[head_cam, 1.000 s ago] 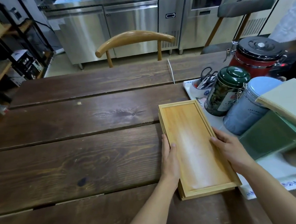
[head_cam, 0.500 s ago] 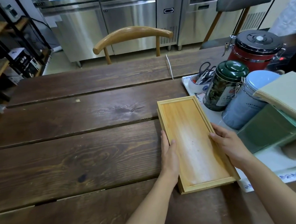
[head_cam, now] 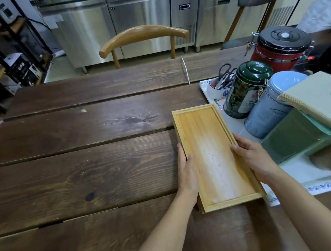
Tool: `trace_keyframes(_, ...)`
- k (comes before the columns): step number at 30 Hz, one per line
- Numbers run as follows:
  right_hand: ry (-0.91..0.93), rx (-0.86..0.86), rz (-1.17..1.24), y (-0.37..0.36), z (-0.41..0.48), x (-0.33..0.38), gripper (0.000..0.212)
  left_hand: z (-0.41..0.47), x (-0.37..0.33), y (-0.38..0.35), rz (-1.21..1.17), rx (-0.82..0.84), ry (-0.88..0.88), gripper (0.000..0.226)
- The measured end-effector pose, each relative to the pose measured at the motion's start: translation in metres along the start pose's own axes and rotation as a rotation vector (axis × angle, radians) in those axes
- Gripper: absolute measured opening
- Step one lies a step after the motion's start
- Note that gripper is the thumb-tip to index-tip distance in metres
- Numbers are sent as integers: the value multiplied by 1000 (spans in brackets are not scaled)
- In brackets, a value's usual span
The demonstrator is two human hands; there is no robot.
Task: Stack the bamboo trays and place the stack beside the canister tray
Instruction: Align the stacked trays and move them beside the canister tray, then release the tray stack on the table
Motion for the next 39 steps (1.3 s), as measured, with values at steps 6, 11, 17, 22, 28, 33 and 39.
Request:
trace_keyframes(6,-17,5,-4,4,4,1,43,0,-4,-2,0,0,13,53)
trace_keyframes(11,-18,-8,2,4,6,2,44,4,-7,-1,22,7,29,53)
trace_keyframes(17,-23,-49,-50,6,8,1,44,5,-5,0,37,8,30,54)
trace_keyframes(22,-52,-27,-111,7,3,5,37,3,-11,2,86,29,41,59)
trace_keyframes(28,-131,-125,-489,1,-1,20,48,-11,-38,29,362,28,81,59)
trace_keyframes(33,-66,-180,-855,-32,-10,41,43,-48,-70,85,857,-88,19,57)
trace_keyframes(39,84,-90,-1077,-116,-20,66,50,-124,-104,174,1204,-274,73,58)
Point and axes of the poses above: each hand's wrist, its own z-axis towards the middle knuckle, its own y-axis out of the back of the hand, x = y × z, the point moved 1 cm from there along z, towards the middle knuckle, and after that the axes turned 13 degrees about x, right-handed, at the moved point
